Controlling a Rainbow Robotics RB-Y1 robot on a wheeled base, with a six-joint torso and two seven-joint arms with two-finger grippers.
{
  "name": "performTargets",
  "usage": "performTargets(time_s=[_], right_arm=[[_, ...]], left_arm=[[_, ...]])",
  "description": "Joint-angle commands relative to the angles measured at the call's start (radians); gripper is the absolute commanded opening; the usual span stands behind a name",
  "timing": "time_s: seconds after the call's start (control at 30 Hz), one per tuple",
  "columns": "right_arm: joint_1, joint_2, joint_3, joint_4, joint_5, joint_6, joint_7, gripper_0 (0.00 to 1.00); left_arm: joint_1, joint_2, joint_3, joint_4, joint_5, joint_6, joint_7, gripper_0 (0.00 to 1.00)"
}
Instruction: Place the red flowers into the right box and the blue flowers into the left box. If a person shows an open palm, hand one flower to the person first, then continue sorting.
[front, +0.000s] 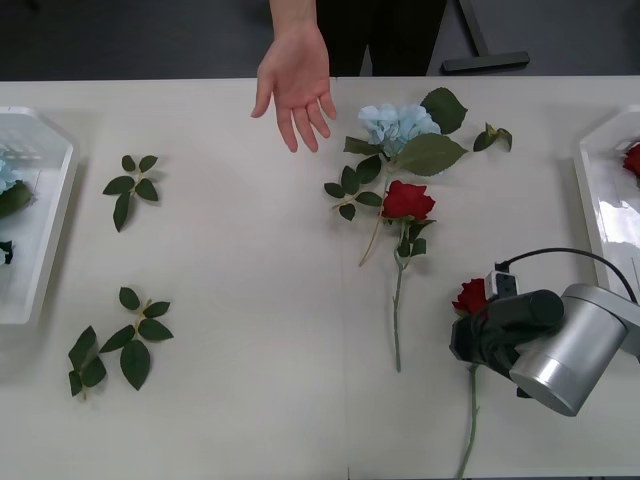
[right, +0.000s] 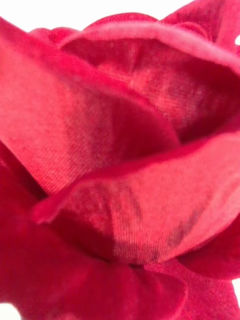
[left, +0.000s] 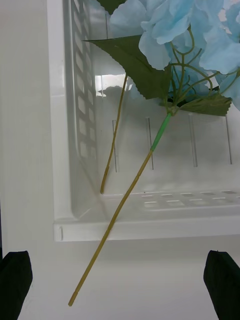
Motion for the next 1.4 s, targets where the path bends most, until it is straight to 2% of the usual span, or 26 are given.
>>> performTargets(time_s=[0.03,0.37,0.5,0.67,0.83,0.9,1.0,1.2,1.4], right_arm=[[-0.021,-0.036,0.011,-0.001,-0.011,-0.001,0.033,0.01],[-0.021,-0.036,0.005,0.000,-0.017,-0.001,0.029,0.00],[-0.024,-0.036,-0.037,-0.006,-0.062,0.001,0.038,0.00],[-0.024,-0.034,-0.186,-0.095,-0.137,0.044,0.058,0.00],[-0.066,-0.019,-0.371,-0.167,-0.203,0.001,0.199,0.00],[-0.115,0.004,-0.423,-0.146,-0.261,-0.076,0.267,0.00],[-0.213,0.032,-0.434,-0.066,-0.333,-0.258,0.368,0.00],[-0.431,0.081,-0.354,0.124,-0.453,-0.553,0.592,0.00],[-0.636,0.151,-0.322,0.292,-0.511,-0.754,0.750,0.00]], left_arm=[[0.027,0.061,-0.001,0.006,0.009,-0.012,-0.014,1.00],[0.027,0.061,-0.001,0.006,0.009,-0.012,-0.014,1.00],[0.027,0.061,-0.001,0.006,0.009,-0.012,-0.014,1.00],[0.027,0.061,-0.001,0.006,0.009,-0.012,-0.014,1.00],[0.027,0.061,-0.001,0.006,0.009,-0.012,-0.014,1.00],[0.027,0.061,-0.001,0.006,0.009,-0.012,-0.014,1.00],[0.027,0.061,-0.001,0.006,0.009,-0.012,-0.014,1.00],[0.027,0.061,-0.001,0.006,0.009,-0.012,-0.014,1.00],[0.027,0.061,-0.001,0.006,0.009,-0.012,-0.014,1.00]])
